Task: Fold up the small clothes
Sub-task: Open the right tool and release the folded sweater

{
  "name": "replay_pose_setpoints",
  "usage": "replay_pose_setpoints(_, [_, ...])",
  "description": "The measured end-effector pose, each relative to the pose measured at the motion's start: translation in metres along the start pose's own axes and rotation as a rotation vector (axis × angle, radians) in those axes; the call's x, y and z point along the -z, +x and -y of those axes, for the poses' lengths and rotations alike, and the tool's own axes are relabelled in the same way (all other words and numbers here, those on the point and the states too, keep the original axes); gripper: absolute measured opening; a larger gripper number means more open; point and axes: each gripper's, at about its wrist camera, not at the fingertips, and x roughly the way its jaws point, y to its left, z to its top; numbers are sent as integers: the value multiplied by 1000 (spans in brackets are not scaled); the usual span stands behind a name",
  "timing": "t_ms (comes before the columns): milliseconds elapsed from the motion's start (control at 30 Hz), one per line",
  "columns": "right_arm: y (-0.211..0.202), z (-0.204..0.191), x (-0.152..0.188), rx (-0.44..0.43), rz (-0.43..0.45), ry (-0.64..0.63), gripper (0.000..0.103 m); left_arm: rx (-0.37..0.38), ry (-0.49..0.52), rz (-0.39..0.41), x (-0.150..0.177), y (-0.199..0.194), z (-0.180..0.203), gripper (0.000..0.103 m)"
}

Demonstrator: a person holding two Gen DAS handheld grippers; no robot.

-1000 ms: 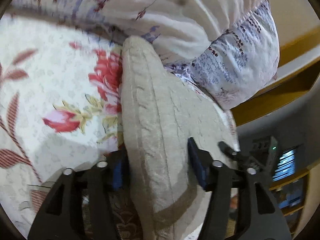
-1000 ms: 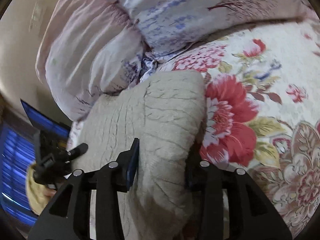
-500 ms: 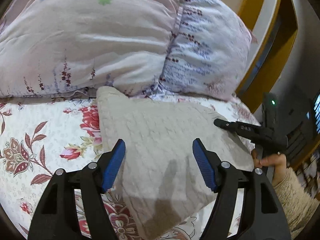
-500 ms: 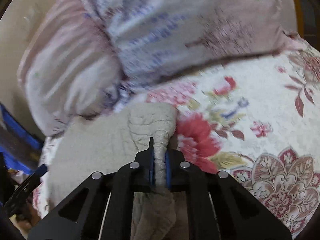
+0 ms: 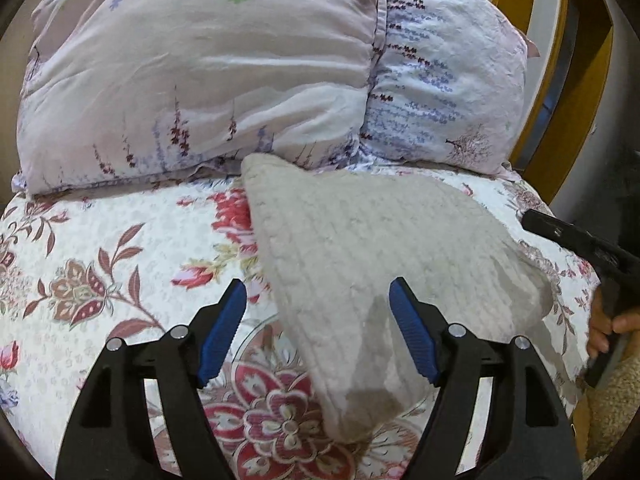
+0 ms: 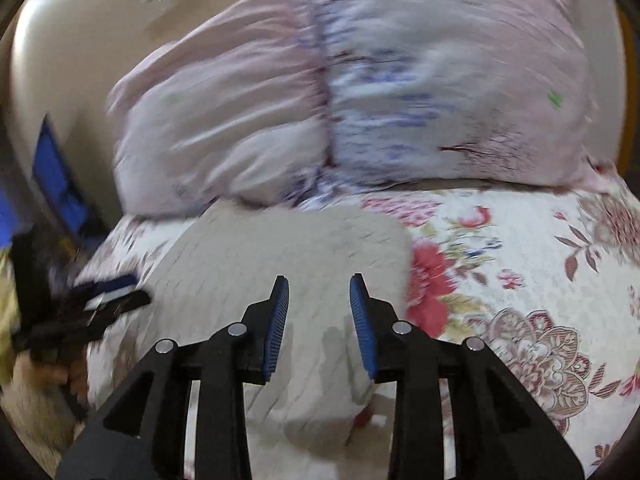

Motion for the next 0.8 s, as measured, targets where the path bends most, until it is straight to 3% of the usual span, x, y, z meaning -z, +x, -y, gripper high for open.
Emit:
replay_pose_setpoints(67, [10, -10, 9, 20, -57, -52, 33, -11, 7, -20, 5, 5, -1, 75])
replay_pose_setpoints(167, [44, -15, 33, 157, -189, -123, 34, -11, 0, -77, 13, 21, -3, 82])
replay_pose_setpoints(333, [37, -22, 37, 192, -118, -115, 38, 40, -70, -106, 19, 29, -8, 84])
replay_pose_setpoints(467, [12, -13, 32, 177, -33, -26, 72, 56, -80, -38, 21, 9, -11, 87])
replay_pose_setpoints(533, [2, -10, 32, 182, -1, -4, 77, 58, -93, -2, 23, 0, -13, 96])
replay_pose_setpoints(600, [-8, -6, 33, 189, 23, 30, 89, 68, -114, 29, 26, -9, -15, 96])
replay_pose_setpoints(800, [-21, -10, 44, 281, 57, 37, 102, 15, -217, 41, 40, -23, -28, 101])
